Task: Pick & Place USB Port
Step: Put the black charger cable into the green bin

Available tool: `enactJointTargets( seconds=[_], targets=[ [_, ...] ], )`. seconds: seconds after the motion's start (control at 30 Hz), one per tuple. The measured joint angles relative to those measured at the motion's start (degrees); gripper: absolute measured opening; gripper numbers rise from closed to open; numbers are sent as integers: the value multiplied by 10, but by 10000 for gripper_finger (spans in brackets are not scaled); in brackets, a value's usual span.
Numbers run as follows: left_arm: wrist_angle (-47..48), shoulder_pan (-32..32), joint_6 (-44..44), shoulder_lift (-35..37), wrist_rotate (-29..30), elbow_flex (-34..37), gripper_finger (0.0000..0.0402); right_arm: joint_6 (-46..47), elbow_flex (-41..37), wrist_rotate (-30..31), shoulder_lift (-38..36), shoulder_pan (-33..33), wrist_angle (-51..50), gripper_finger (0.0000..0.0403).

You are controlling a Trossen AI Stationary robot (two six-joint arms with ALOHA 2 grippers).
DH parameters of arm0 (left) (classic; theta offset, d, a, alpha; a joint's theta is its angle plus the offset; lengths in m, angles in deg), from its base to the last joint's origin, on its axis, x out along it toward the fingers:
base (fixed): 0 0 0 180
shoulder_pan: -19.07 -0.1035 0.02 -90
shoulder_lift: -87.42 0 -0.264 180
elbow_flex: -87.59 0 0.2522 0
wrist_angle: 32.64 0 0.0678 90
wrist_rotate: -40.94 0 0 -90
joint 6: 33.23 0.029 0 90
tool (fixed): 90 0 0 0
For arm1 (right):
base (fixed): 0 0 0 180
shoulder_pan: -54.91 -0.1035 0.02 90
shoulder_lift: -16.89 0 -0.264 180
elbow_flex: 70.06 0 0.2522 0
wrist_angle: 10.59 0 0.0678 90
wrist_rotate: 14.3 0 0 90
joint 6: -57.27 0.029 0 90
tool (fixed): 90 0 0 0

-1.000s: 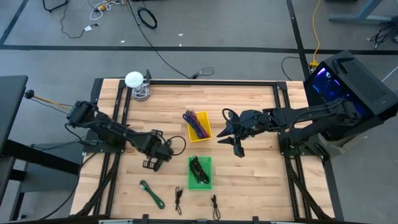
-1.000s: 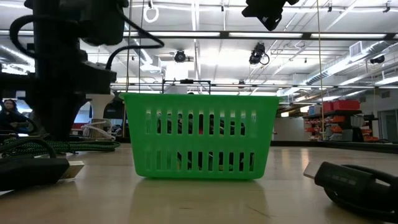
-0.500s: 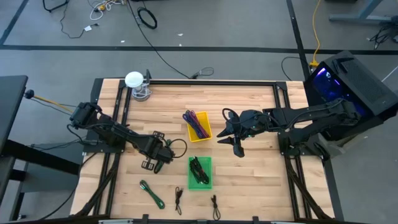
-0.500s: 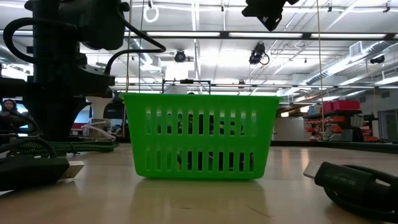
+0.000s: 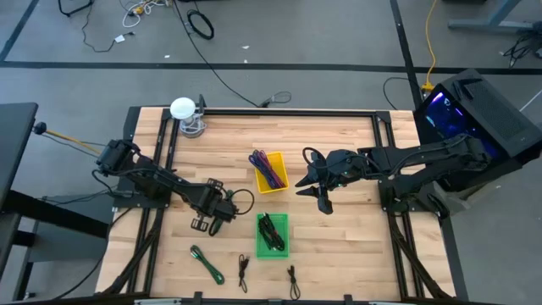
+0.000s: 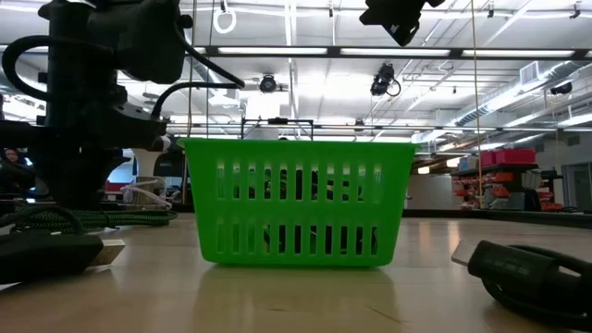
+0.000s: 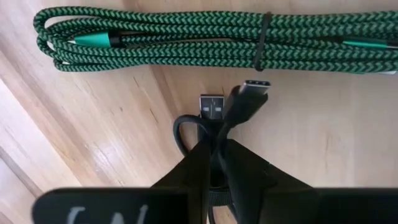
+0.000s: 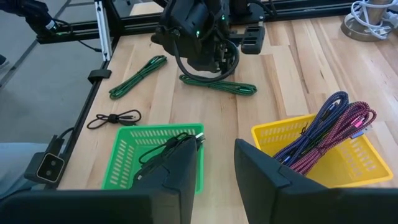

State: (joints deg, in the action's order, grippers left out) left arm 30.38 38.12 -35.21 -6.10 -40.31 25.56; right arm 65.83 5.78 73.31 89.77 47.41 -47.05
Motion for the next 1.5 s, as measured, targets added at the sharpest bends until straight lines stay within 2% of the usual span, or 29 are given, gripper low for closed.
enactJointTargets(
  seconds=[0.17,0.3,0.37,0.6,0.83,0.9,0.97,1.07,1.27,1.4,1.5],
  targets=[
    [-37,0,-18,2,2,27,51,0,0,0,0,0,0,111],
    [-34,1,-51,4,2,34,15,0,0,0,0,0,0,111],
    [-25,1,-75,9,7,29,10,-1,0,0,0,0,0,111],
    [-23,-3,-97,50,49,-16,3,-7,0,0,0,0,4,111],
    [47,-6,-147,76,107,-82,2,-7,0,0,0,0,2,111],
    [62,-7,-188,78,124,-99,1,-7,0,0,0,0,1,111],
    [62,-11,-266,81,130,-122,1,-7,0,0,0,0,-1,111],
    [57,-13,-355,81,110,-150,1,-9,0,0,0,0,-2,111],
    [-141,17,-476,81,108,-170,1,-20,0,1,0,2,-4,111],
    [-321,45,-535,79,137,-158,1,-20,0,4,0,4,-12,111],
    [-411,74,-544,78,183,-149,1,-20,0,4,0,4,-16,111]
  ],
)
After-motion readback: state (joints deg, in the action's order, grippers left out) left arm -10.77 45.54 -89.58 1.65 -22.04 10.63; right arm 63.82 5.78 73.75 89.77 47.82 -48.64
